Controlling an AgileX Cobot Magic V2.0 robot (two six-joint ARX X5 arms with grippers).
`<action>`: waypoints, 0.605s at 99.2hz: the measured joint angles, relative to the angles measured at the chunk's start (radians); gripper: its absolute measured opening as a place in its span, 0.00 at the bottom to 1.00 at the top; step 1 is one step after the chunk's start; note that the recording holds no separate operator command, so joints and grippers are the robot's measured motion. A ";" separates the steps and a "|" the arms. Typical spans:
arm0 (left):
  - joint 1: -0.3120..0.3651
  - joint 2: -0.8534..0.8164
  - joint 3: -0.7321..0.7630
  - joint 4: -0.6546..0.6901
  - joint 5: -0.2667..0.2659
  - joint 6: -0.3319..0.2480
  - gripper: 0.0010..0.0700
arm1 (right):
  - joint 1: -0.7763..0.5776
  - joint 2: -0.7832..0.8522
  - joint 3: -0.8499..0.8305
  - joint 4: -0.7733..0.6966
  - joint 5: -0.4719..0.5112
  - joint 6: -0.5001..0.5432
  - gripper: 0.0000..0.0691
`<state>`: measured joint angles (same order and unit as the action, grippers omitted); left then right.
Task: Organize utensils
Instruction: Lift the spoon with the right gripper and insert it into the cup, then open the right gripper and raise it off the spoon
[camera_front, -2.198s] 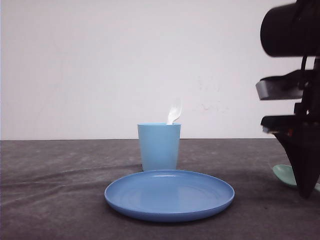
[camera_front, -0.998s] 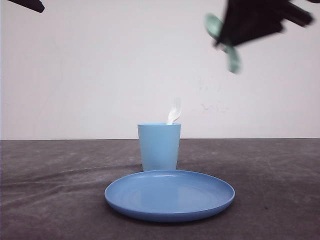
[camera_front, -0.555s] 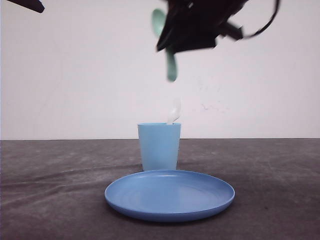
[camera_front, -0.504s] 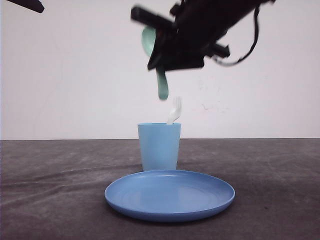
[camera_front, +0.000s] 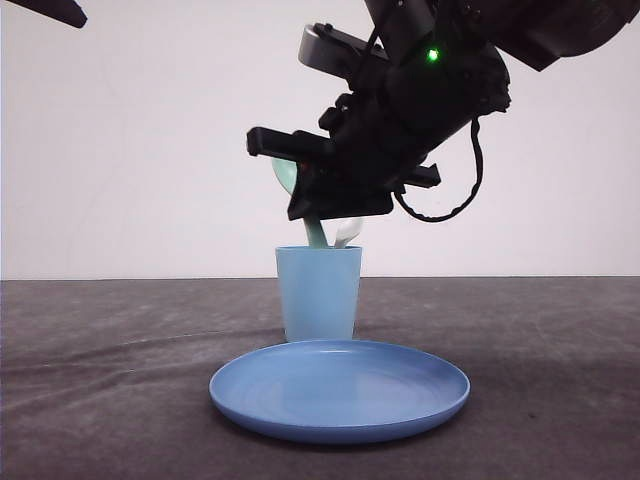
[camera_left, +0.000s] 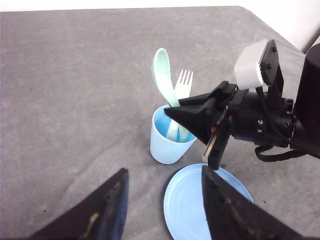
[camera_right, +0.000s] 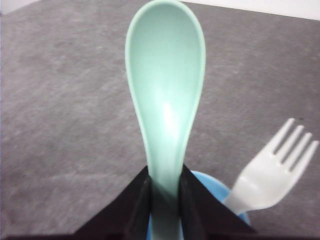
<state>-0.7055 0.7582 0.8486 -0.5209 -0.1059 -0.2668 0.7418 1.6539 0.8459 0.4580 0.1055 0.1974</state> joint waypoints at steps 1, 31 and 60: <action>0.000 0.000 0.000 0.000 0.000 0.000 0.38 | 0.000 0.000 0.000 0.001 0.002 0.000 0.11; 0.000 0.000 0.000 0.000 0.000 0.000 0.38 | -0.010 0.000 0.000 -0.007 0.000 -0.003 0.60; 0.000 0.000 0.000 0.000 0.000 0.000 0.38 | 0.040 -0.190 0.000 -0.117 -0.008 -0.003 0.61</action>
<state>-0.7055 0.7582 0.8486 -0.5205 -0.1059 -0.2672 0.7822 1.4635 0.8463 0.3412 0.0971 0.1947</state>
